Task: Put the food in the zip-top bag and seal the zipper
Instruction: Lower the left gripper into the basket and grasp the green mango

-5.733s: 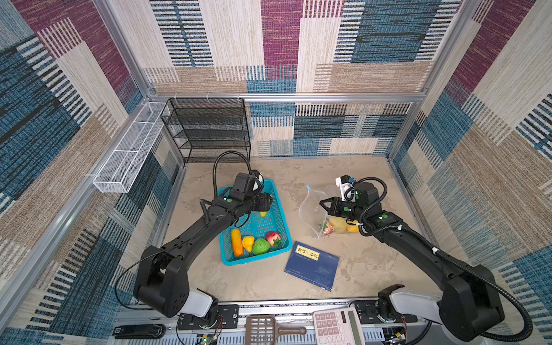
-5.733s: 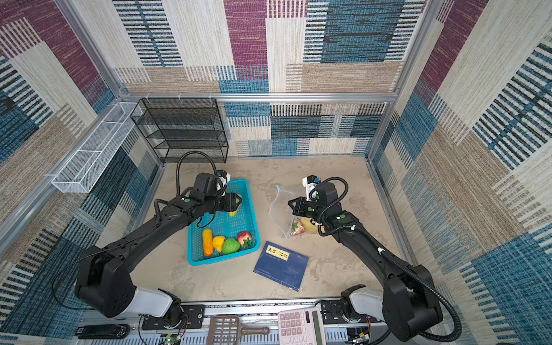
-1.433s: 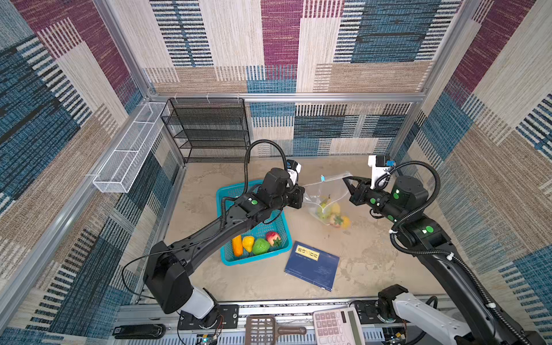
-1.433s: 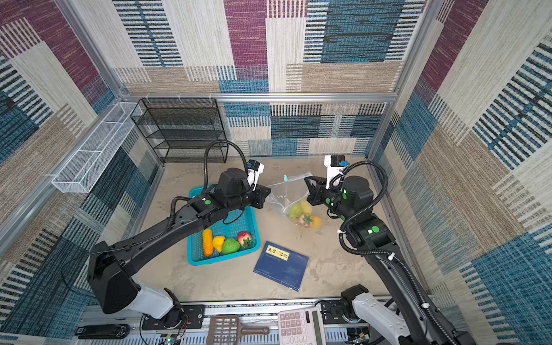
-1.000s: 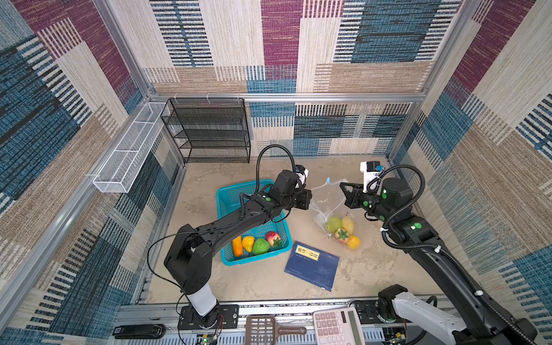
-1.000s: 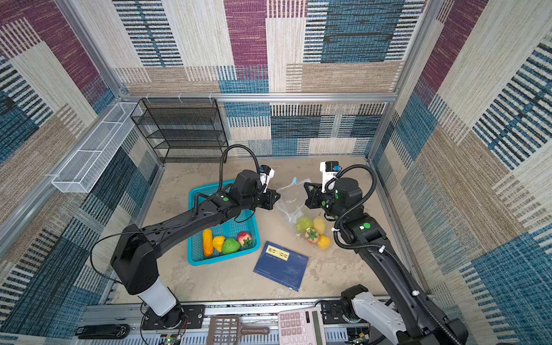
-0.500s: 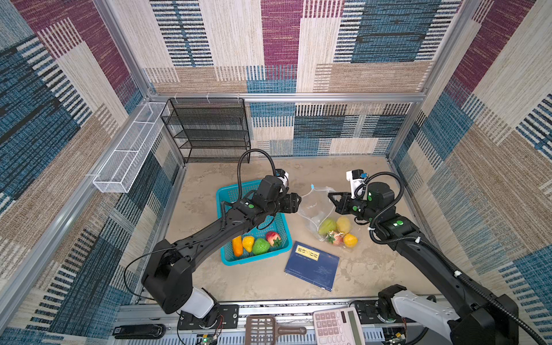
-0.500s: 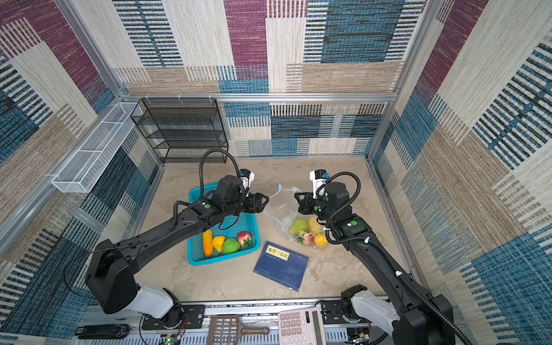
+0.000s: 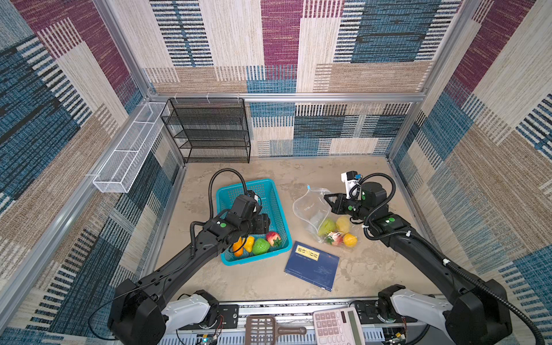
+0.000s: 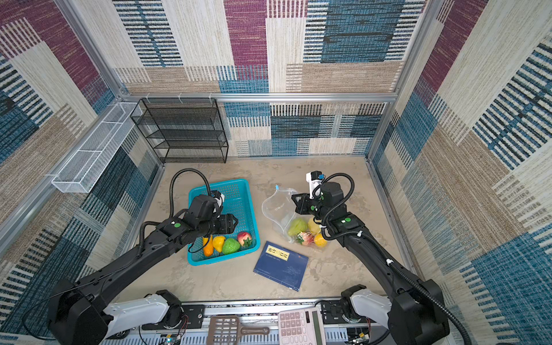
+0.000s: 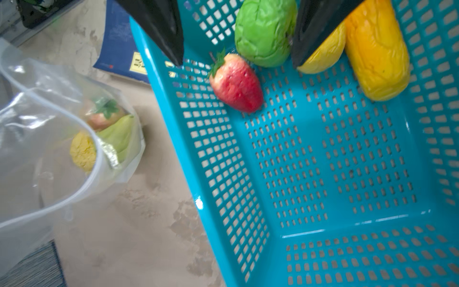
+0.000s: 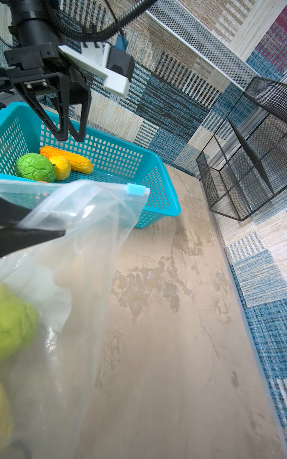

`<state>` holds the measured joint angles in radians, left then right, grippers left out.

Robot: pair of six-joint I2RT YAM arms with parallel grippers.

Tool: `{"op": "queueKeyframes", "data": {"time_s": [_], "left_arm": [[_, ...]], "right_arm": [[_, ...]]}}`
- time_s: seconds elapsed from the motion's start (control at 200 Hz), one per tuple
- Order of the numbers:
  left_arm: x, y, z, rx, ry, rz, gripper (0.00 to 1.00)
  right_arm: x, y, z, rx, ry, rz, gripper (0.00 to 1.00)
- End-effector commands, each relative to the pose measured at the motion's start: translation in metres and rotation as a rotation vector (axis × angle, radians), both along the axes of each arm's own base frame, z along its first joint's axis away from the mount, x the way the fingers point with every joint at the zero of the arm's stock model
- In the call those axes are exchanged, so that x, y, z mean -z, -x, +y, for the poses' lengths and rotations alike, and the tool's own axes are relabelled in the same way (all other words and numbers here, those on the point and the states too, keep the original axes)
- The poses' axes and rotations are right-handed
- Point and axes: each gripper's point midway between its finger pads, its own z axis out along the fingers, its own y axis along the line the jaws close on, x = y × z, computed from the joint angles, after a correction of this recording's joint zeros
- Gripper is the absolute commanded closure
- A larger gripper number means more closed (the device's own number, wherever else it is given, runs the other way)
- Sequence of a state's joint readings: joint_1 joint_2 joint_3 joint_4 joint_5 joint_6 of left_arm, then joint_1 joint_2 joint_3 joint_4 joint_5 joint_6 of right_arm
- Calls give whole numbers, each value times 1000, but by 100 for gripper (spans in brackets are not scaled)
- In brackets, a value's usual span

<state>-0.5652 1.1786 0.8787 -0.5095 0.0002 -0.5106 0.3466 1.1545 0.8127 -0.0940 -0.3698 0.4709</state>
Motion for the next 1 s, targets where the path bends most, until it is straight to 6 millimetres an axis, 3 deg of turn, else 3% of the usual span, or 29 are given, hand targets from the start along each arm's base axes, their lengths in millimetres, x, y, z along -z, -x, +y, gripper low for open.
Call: {"op": "queueKeyframes", "data": {"time_s": [0.0, 0.24, 0.992], "left_arm": [[26, 30, 18, -20, -64, 143, 30], [53, 50, 18, -4, -90, 256, 25], [91, 36, 2, 25, -164, 294, 20]], "right_arm": [[-9, -6, 8, -23, -32, -22, 100], [-6, -9, 12, -35, -42, -1, 100], [-10, -1, 5, -20, -34, -19, 100]]}}
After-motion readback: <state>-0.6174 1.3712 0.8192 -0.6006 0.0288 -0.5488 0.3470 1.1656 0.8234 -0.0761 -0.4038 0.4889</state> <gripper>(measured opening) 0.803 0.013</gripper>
